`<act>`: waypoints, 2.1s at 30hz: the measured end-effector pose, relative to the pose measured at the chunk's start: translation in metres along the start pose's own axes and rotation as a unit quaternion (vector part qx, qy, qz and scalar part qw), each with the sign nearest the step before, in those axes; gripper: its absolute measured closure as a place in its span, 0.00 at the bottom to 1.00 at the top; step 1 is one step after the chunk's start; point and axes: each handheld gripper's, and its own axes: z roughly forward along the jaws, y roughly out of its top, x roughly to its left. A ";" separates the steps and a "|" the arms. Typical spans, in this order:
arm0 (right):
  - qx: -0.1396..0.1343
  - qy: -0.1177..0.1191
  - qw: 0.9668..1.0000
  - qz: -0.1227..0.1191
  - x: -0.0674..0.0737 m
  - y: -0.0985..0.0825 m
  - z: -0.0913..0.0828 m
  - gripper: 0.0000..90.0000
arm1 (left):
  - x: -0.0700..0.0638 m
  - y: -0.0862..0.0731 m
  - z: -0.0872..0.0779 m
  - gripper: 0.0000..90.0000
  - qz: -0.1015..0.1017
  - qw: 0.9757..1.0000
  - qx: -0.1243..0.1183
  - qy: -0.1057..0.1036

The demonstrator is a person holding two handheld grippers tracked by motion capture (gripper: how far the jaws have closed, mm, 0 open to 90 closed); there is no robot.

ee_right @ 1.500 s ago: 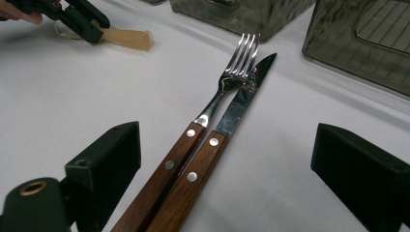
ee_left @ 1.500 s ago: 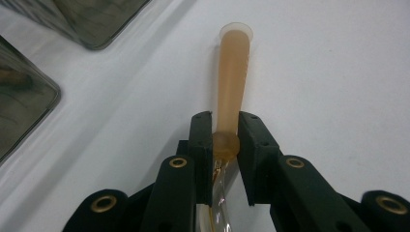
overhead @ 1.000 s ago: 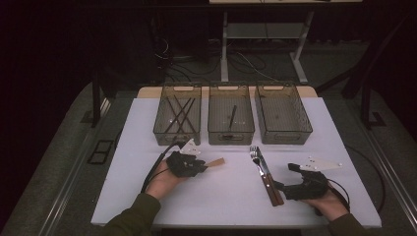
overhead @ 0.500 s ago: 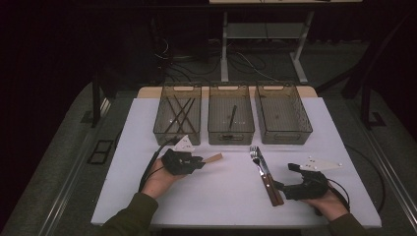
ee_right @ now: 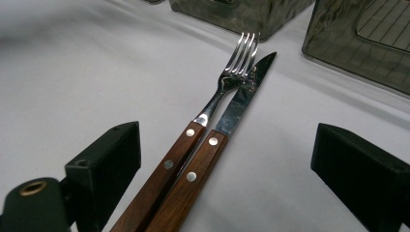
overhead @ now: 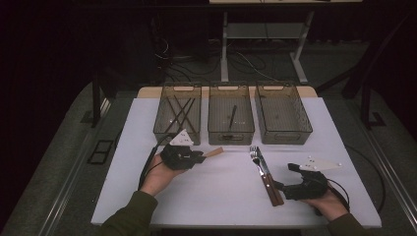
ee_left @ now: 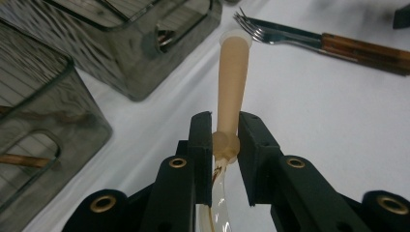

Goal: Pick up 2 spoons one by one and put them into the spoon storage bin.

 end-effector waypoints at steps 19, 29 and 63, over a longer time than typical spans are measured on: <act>0.001 0.000 1.000 0.002 0.000 0.000 0.000 0.11 | 0.003 0.029 0.008 0.85 -0.003 1.000 -0.025 0.004; 0.001 0.001 1.000 0.006 0.000 -0.001 0.000 0.11 | 0.009 0.048 0.016 0.85 -0.003 0.999 -0.032 0.011; -0.010 0.007 1.000 0.009 0.000 0.000 -0.002 0.11 | 0.050 0.117 0.089 0.85 -0.026 0.998 0.012 0.063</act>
